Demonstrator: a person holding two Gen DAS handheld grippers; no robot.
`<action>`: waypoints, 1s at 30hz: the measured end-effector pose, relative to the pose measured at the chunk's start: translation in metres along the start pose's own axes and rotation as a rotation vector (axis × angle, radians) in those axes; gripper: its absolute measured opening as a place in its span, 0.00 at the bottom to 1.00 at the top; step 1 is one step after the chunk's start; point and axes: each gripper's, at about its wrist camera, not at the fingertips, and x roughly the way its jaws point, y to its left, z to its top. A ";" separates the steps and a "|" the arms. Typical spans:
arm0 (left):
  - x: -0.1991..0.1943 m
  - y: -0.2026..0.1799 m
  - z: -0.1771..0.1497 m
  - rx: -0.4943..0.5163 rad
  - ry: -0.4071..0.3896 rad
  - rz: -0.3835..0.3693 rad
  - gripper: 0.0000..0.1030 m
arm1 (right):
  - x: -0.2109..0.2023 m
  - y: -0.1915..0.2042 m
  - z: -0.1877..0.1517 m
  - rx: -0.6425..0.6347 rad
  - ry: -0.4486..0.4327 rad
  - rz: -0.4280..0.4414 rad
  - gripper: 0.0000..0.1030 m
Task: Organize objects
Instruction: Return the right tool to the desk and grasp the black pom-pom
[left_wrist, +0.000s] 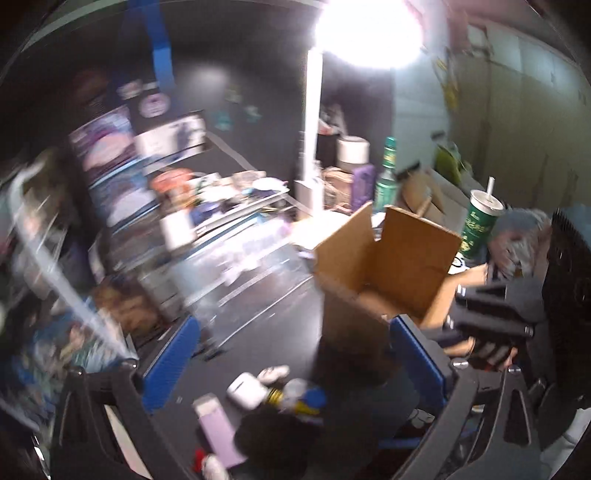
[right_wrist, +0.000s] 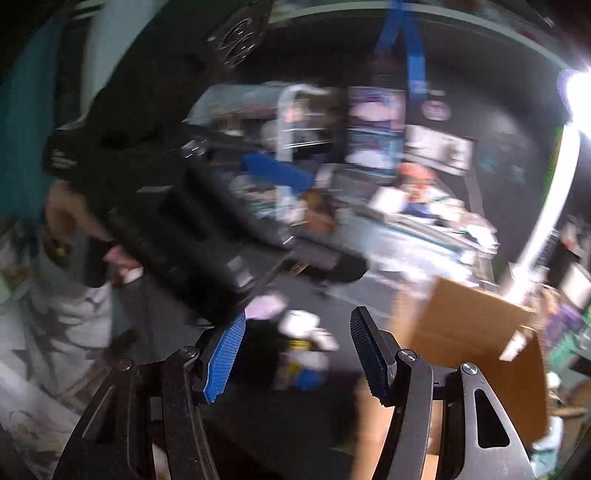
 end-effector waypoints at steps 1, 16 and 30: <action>-0.005 0.010 -0.015 -0.031 -0.011 0.007 0.99 | 0.008 0.012 -0.002 0.002 0.006 0.042 0.54; 0.011 0.070 -0.159 -0.275 0.008 0.071 0.99 | 0.156 0.052 -0.066 -0.018 0.198 -0.066 0.84; 0.033 0.072 -0.170 -0.271 0.106 0.081 0.99 | 0.176 0.043 -0.078 0.016 0.217 -0.056 0.63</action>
